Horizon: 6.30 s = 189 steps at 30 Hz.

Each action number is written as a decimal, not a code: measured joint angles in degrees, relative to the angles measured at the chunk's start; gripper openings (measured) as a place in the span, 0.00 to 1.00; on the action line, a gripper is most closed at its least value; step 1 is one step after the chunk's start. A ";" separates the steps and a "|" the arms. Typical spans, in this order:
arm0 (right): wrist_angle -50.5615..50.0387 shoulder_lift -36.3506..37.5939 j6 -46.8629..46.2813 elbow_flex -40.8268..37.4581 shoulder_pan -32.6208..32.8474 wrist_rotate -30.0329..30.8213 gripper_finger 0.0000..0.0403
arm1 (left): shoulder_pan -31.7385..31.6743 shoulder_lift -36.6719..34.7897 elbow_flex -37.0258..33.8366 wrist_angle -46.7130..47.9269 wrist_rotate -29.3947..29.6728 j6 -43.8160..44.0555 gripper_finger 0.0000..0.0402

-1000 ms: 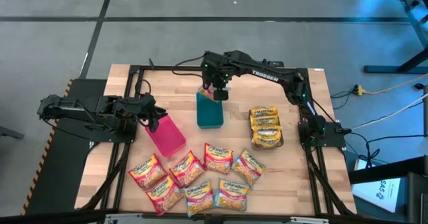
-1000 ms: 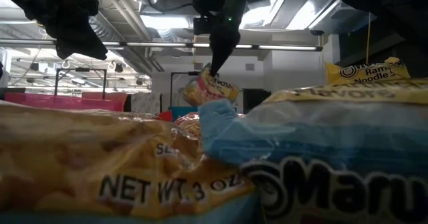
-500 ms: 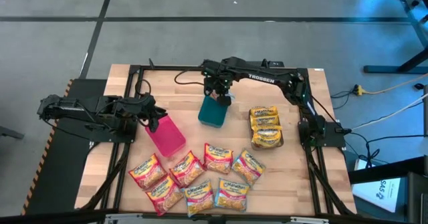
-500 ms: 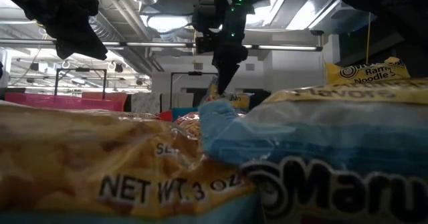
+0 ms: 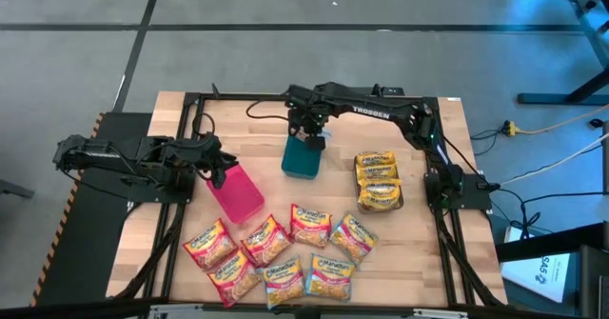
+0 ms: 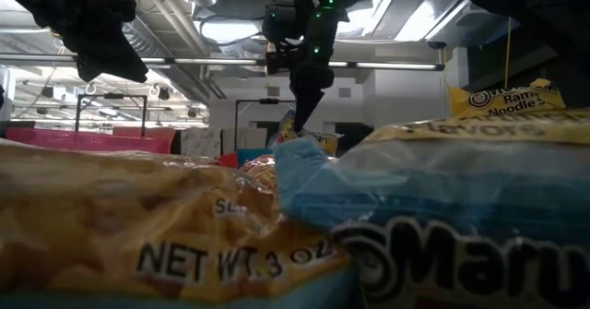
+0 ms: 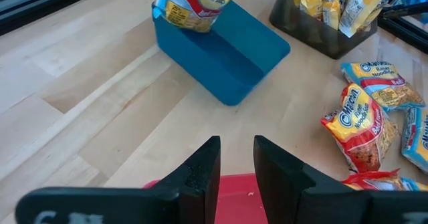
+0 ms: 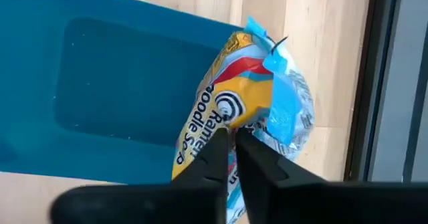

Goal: Sort Maruchan noodles
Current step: Put the blue noodle pack into the blue bin

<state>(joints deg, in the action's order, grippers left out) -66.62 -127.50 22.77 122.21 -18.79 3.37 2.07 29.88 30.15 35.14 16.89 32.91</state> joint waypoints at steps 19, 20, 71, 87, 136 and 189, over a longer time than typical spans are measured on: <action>-0.29 0.00 -4.61 9.15 -0.02 4.64 0.28 | 0.00 0.01 0.00 0.02 -0.03 0.00 0.21; -0.44 -0.15 -4.55 9.07 0.00 4.63 0.27 | 0.00 -0.01 0.00 0.00 -0.02 0.00 0.21; -7.17 -7.56 -7.51 11.51 0.87 -0.94 0.14 | 0.00 -0.01 0.00 0.04 -0.01 -0.39 0.21; -23.15 -2.86 -13.95 9.69 5.51 -20.21 0.14 | 0.00 0.01 0.01 0.04 0.07 -0.44 0.21; 22.95 52.19 -101.44 -64.08 66.05 12.55 0.14 | 0.00 0.05 0.01 1.31 -3.02 -1.67 0.21; 44.60 31.94 -150.89 -75.47 67.16 25.22 0.53 | 10.73 38.48 0.04 -58.84 -20.85 10.47 0.21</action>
<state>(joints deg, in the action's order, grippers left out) -22.02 -95.56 -128.12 46.74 48.38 28.58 12.80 68.36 30.20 -23.70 -3.96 43.38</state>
